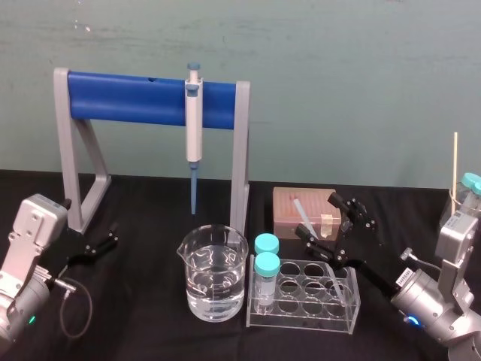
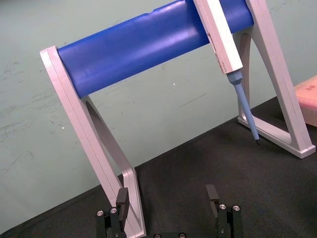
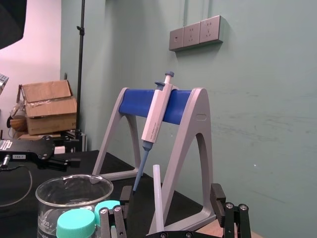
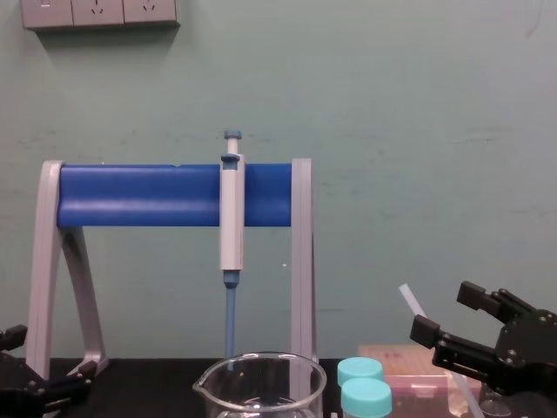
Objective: Pick up the stirring rod with one hand, then place it down.
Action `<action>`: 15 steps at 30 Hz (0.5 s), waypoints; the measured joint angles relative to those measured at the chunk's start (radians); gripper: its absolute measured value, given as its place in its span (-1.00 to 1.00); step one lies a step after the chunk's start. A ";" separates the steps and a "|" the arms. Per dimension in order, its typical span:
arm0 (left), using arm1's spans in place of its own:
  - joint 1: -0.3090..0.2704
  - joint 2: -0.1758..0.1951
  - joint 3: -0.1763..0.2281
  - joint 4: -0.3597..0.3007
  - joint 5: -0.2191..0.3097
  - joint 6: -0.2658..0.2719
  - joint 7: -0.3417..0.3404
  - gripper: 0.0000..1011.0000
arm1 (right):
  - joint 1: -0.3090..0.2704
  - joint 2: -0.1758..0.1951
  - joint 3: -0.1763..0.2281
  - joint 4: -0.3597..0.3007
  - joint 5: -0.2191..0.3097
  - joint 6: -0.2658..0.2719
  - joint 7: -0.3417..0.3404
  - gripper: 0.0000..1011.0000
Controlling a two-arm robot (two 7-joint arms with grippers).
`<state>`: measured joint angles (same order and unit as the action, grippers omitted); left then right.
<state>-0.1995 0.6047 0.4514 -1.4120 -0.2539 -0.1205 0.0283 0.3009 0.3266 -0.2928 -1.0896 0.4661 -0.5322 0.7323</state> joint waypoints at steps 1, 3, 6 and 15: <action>0.000 0.000 0.000 0.000 0.000 0.000 0.000 0.98 | 0.000 0.000 0.000 0.000 0.000 0.000 0.000 0.98; 0.000 0.000 0.000 0.000 0.000 0.000 0.000 0.98 | 0.000 0.000 0.000 0.000 0.000 0.000 0.000 0.98; 0.000 0.000 0.000 0.000 0.000 0.000 0.000 0.98 | 0.000 0.000 0.000 0.000 0.000 0.000 0.000 0.98; 0.000 0.000 0.000 0.000 0.000 0.000 0.000 0.98 | -0.023 0.005 0.014 -0.062 -0.019 0.006 -0.050 0.98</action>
<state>-0.1995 0.6047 0.4514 -1.4120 -0.2539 -0.1205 0.0283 0.2780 0.3319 -0.2788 -1.1513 0.4472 -0.5261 0.6827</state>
